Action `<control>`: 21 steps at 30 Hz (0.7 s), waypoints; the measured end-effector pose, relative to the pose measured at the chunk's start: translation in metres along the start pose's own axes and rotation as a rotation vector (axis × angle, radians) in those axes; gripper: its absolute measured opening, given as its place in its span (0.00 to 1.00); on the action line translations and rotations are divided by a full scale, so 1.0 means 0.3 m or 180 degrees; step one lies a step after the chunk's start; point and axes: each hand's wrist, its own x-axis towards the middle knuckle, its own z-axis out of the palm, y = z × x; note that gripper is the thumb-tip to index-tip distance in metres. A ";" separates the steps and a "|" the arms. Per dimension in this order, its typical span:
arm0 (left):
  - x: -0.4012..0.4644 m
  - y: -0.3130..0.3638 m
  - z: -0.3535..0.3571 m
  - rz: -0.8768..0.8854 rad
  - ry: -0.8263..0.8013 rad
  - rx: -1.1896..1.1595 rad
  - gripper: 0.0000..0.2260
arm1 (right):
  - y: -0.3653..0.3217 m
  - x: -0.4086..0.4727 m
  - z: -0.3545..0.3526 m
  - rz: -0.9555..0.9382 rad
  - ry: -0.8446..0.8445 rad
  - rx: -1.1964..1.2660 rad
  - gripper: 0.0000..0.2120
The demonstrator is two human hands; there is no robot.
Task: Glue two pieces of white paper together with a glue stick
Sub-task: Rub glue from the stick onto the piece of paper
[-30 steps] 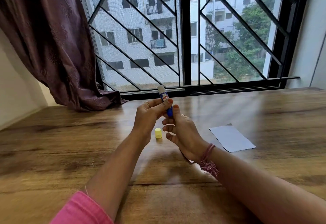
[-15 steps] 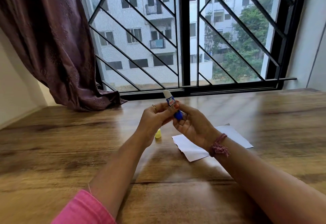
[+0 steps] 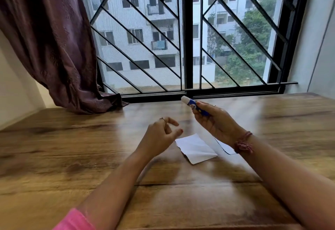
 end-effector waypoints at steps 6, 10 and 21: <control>-0.069 -0.061 0.024 -0.0034 -0.0401 0.0622 0.06 | -0.079 -0.095 -0.113 0.0093 0.0116 -0.0626 0.11; -0.064 -0.063 0.038 -0.0072 -0.0385 0.0775 0.11 | -0.117 -0.157 -0.175 0.0205 0.0275 -0.1037 0.13; -0.072 -0.004 0.019 0.0180 -0.1217 0.0783 0.18 | -0.106 -0.159 -0.197 0.0146 0.0194 -0.1600 0.10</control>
